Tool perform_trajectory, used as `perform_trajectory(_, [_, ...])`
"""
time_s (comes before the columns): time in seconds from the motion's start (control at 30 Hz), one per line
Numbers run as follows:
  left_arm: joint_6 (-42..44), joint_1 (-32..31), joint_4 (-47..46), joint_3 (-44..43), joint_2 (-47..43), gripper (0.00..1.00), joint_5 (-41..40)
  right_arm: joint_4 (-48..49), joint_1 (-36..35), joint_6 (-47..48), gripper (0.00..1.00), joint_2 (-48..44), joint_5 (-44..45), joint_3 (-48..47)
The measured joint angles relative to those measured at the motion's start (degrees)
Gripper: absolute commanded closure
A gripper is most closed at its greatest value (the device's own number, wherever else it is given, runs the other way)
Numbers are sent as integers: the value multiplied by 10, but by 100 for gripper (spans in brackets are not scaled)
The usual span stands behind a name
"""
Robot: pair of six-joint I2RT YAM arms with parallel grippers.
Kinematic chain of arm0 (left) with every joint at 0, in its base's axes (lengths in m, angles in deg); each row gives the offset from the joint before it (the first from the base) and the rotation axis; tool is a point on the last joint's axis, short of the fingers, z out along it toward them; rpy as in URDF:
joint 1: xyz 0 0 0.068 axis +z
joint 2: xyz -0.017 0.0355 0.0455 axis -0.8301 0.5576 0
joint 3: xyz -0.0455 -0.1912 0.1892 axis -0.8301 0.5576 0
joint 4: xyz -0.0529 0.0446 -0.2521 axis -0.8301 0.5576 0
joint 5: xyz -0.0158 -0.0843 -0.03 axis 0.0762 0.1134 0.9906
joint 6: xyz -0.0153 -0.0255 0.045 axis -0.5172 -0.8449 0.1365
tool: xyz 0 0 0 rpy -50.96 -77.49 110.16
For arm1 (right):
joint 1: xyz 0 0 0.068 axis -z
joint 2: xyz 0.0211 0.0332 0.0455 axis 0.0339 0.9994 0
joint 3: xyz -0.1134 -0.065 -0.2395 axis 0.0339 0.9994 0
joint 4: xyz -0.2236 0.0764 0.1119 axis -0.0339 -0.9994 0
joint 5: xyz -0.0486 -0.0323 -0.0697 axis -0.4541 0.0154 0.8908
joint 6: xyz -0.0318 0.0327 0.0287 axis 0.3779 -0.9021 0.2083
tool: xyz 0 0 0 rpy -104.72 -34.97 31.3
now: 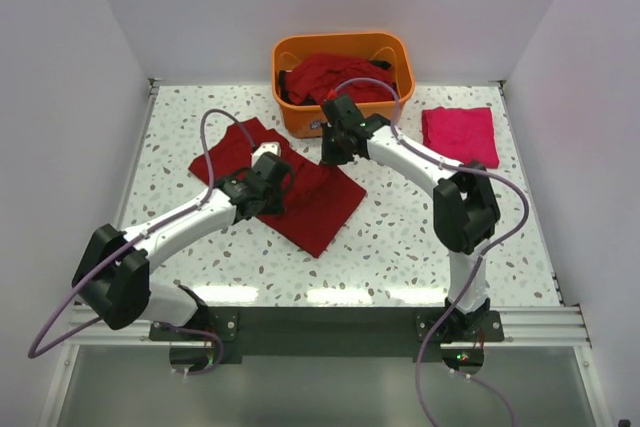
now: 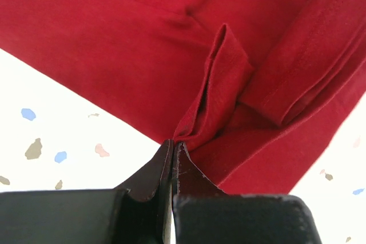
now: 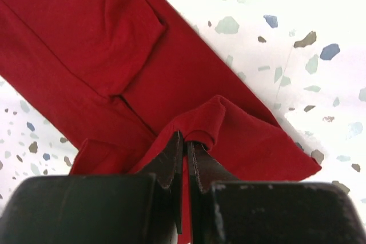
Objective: Fold and stack the t-shirts
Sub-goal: Fold the tshirt
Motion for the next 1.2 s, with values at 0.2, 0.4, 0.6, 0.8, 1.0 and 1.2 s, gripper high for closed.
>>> perform_trajectory(0.2, [14, 35, -5, 0, 11, 100, 2, -12, 0, -2, 100, 47, 10, -54])
perform_trajectory(0.4, [23, 52, -5, 2, 21, 100, 4, -17, -1, -6, 100, 74, 9, -65])
perform_trajectory(0.6, [22, 61, -3, 2, 33, 67, 4, -19, -4, -13, 58, 85, 5, -75])
perform_trajectory(0.8, [17, 71, 3, 2, 31, 22, -5, -16, -5, -14, 38, 84, -17, -78])
perform_trajectory(1.0, [3, 71, 14, 2, -17, 0, -8, -10, -6, -5, 1, 48, -42, -39])
perform_trajectory(1.2, [16, 61, -7, 21, -55, 0, 37, -8, -5, -2, 1, -49, -38, 68])
